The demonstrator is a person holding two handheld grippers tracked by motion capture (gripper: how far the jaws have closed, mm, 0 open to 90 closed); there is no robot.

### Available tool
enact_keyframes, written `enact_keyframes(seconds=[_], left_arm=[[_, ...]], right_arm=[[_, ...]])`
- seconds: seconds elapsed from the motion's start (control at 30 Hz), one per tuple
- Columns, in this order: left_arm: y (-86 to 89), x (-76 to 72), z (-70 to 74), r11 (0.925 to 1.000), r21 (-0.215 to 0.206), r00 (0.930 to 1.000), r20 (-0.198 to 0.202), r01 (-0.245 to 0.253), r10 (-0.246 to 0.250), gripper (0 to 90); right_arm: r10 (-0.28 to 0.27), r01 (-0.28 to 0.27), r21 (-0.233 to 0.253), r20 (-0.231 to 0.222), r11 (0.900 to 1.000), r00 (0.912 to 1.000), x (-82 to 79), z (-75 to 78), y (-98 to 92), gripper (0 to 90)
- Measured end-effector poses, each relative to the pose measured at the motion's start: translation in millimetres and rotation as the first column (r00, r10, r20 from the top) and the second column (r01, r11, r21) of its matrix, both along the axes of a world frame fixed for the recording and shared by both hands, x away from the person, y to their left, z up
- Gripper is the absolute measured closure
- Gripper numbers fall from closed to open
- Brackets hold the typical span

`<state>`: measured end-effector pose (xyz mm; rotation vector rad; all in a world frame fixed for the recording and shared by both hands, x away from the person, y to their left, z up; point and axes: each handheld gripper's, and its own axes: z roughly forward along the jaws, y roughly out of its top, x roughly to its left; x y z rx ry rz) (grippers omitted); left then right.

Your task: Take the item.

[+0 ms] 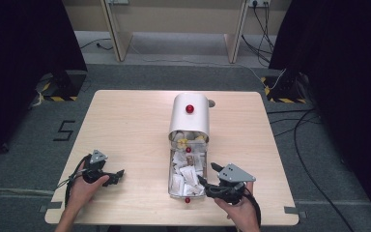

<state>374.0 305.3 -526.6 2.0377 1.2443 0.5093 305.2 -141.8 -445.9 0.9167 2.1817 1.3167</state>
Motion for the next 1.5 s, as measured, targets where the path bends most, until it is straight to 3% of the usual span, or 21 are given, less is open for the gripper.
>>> enact_keyframes(seconds=[0.4,0.9,1.5], left_arm=[[0.0,0.0,0.0,1.0,0.0,1.0,0.0,0.0,0.0,0.0],[0.0,0.0,0.0,1.0,0.001,1.0,0.0,0.0,0.0,0.0],[0.0,0.0,0.0,1.0,0.001,1.0,0.0,0.0,0.0,0.0]], right_arm=[[0.064,-0.064,-0.023,-0.017,0.998,0.9978,0.9,-8.2,21.5,41.7],[0.122,-0.123,-0.051,-0.018,0.991,0.9923,2.4,-15.4,35.1,48.4],[0.15,-0.153,-0.085,-0.04,0.985,0.9879,9.2,-28.2,45.1,53.5]])
